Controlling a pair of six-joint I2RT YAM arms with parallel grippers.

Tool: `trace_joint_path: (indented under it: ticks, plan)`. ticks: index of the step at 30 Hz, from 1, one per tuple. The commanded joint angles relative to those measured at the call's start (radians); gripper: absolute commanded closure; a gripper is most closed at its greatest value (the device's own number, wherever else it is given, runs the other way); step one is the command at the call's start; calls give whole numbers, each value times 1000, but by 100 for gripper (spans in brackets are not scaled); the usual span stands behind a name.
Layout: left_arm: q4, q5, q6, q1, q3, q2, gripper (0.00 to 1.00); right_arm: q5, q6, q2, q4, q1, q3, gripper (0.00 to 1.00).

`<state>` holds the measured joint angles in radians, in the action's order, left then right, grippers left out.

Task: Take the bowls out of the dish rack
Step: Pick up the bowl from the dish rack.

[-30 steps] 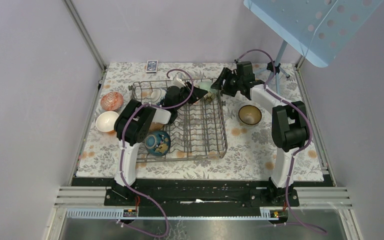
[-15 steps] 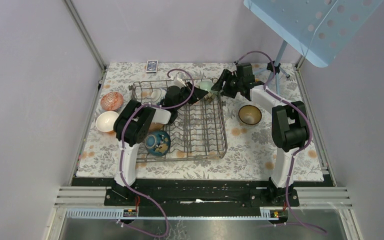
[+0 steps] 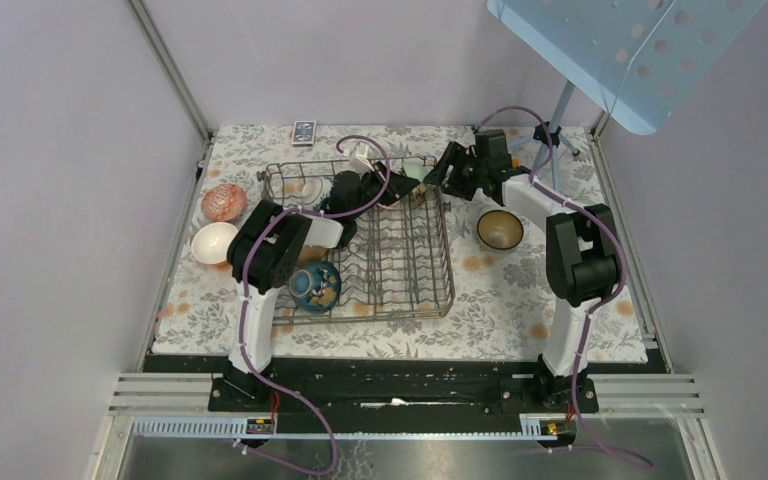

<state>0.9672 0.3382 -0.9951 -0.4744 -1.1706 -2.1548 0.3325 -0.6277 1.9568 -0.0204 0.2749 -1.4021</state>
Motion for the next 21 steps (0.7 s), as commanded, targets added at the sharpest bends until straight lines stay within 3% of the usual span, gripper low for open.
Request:
trace_joint_path:
  ticks: [1, 7, 21]
  plan:
    - [136, 41, -6, 4, -46, 62, 100, 4, -26, -94, 70, -22, 25, 25]
    - [202, 80, -52, 14, -51, 61, 100, 11, -64, -146, 102, -31, 58, 20]
    - [281, 107, -155, 28, -44, 96, 100, 48, -124, -234, 134, -39, 102, 19]
